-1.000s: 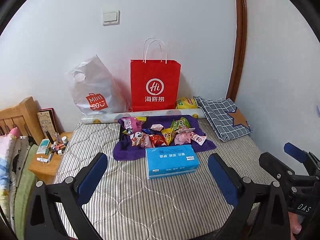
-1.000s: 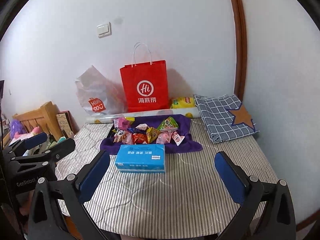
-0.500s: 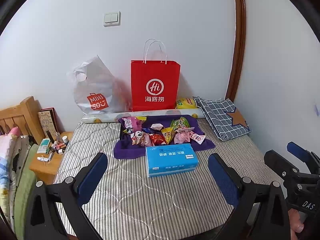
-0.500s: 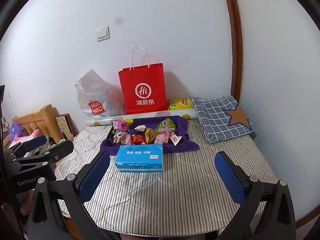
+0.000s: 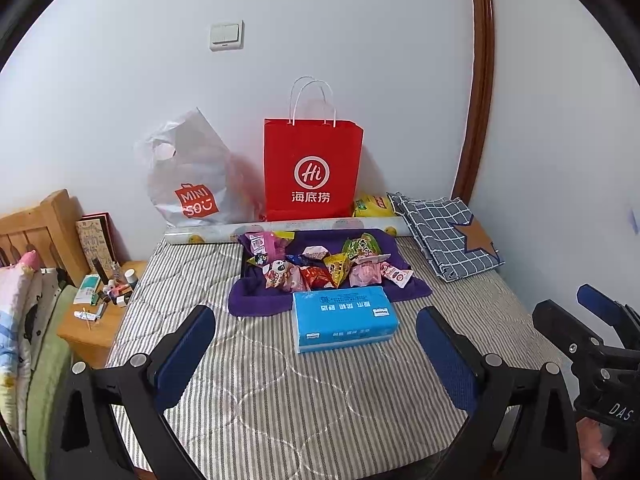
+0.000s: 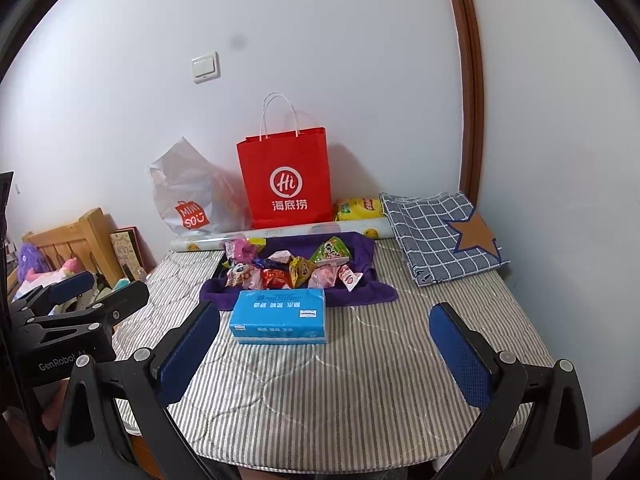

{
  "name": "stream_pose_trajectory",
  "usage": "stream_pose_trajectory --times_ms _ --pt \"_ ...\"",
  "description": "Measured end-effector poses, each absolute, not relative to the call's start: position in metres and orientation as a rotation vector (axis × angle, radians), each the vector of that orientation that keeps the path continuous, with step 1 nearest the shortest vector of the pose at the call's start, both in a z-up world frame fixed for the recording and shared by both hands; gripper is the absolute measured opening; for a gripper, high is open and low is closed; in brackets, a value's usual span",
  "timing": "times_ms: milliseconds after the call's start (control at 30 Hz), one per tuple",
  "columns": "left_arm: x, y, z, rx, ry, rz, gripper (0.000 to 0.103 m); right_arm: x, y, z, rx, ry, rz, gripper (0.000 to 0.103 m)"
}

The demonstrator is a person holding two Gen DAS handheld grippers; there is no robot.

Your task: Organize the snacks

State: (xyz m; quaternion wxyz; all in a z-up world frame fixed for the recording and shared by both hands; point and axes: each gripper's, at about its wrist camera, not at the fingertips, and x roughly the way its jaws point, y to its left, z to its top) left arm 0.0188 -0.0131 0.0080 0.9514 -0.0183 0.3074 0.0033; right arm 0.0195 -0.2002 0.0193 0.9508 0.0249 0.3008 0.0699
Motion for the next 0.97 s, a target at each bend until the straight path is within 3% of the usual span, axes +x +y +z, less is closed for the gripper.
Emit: stream_pose_trajectory --times_ms 967 --pt "0.0165 -0.0115 0.0050 -0.040 0.620 0.013 0.101 0.0174 -0.1943 0.0166 0.036 0.609 0.142 0.103"
